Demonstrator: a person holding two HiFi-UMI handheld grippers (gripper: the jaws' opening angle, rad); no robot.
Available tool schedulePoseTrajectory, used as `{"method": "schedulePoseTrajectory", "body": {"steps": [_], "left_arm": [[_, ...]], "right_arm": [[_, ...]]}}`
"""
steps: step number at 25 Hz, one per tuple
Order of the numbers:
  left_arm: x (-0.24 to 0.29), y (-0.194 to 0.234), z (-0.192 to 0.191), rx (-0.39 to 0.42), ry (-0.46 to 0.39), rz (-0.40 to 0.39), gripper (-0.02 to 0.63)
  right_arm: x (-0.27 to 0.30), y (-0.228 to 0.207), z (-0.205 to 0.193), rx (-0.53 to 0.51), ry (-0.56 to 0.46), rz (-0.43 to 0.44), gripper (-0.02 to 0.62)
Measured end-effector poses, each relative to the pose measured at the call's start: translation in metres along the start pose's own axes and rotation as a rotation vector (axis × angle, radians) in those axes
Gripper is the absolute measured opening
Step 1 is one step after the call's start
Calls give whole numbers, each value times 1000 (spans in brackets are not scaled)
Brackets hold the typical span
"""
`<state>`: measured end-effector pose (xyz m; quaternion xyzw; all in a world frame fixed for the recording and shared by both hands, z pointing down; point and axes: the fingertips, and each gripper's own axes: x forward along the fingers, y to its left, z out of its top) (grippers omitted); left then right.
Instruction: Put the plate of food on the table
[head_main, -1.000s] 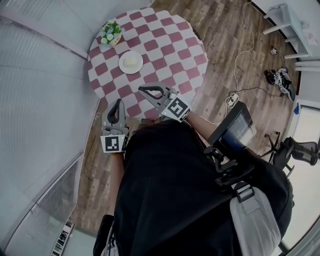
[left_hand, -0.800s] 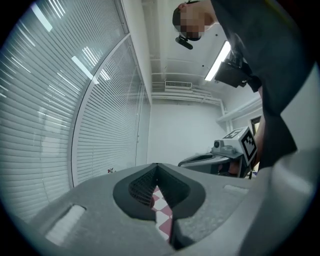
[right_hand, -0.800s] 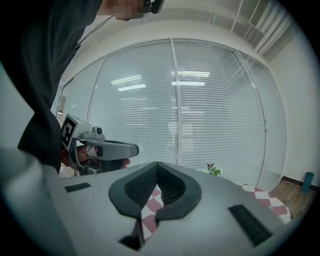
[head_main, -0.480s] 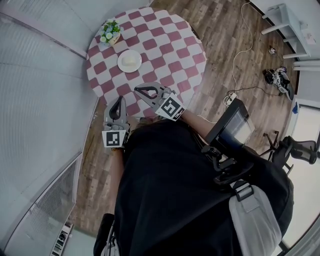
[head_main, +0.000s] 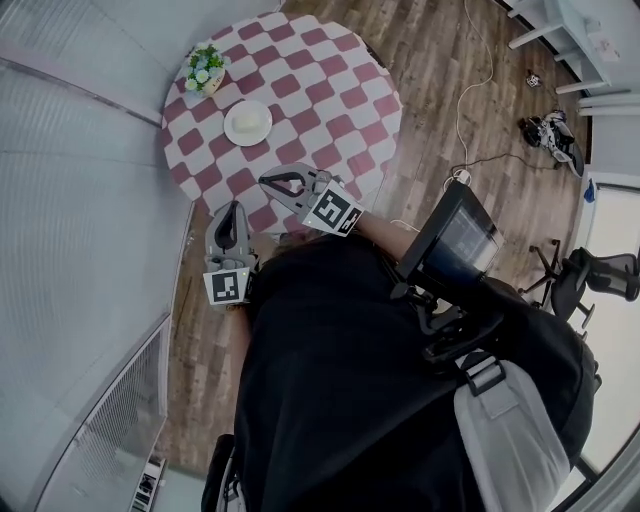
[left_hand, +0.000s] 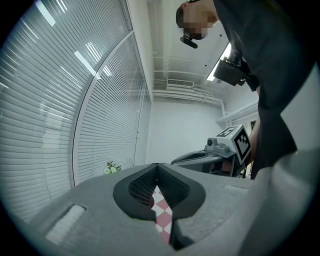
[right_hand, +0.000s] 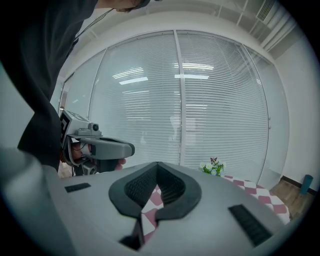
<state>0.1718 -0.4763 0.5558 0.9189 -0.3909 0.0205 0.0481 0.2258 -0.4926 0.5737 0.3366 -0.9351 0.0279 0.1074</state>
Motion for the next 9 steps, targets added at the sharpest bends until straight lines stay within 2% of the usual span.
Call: {"method": "schedulePoseTrajectory", "body": {"steps": [9], "left_arm": [[-15, 10, -2, -2, 10, 18, -6]], "right_arm": [[16, 15, 2, -10, 7, 36, 9]]}}
